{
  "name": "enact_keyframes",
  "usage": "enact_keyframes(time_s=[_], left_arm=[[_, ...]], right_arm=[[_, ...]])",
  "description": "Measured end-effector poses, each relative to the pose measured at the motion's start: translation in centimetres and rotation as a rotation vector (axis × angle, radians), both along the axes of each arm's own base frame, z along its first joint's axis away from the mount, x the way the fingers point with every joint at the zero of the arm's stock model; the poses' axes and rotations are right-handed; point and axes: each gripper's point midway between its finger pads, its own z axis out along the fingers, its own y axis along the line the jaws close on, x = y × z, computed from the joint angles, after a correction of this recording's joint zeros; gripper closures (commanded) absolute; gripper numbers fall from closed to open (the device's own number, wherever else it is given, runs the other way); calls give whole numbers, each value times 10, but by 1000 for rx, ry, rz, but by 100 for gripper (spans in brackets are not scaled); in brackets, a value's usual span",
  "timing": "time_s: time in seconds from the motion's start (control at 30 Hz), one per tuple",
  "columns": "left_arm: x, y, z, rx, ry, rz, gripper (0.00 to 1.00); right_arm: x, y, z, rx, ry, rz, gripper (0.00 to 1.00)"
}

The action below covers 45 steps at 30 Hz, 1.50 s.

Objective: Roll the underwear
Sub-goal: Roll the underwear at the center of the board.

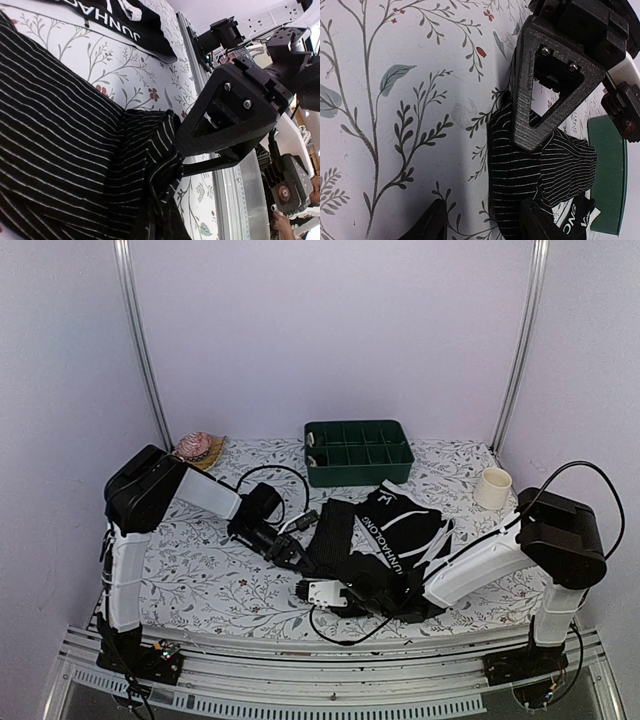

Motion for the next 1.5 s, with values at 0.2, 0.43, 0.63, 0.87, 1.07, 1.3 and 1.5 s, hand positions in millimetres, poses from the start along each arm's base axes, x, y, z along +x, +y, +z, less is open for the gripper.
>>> enact_keyframes(time_s=[0.2, 0.43, 0.63, 0.87, 1.07, 1.3, 1.5], left_arm=[[2, -1, 0, 17, 39, 9, 100], [9, -4, -1, 37, 63, 24, 100], [12, -6, -2, 49, 68, 32, 100], [16, -8, -3, 55, 66, 36, 100], [18, -9, -3, 58, 59, 38, 95], [20, -8, -7, 65, 17, 34, 66], [16, -3, 5, 48, -42, 28, 27]], right_arm=[[3, 1, 0, -5, -17, 3, 49], [9, 7, 1, 3, -33, -7, 49], [20, 5, 0, 7, -36, -31, 50], [33, 4, -1, 10, -25, -65, 54], [42, 5, -4, 11, 10, -94, 70], [43, 7, -13, 3, 86, -105, 94], [42, 11, -14, 16, 163, -116, 96]])
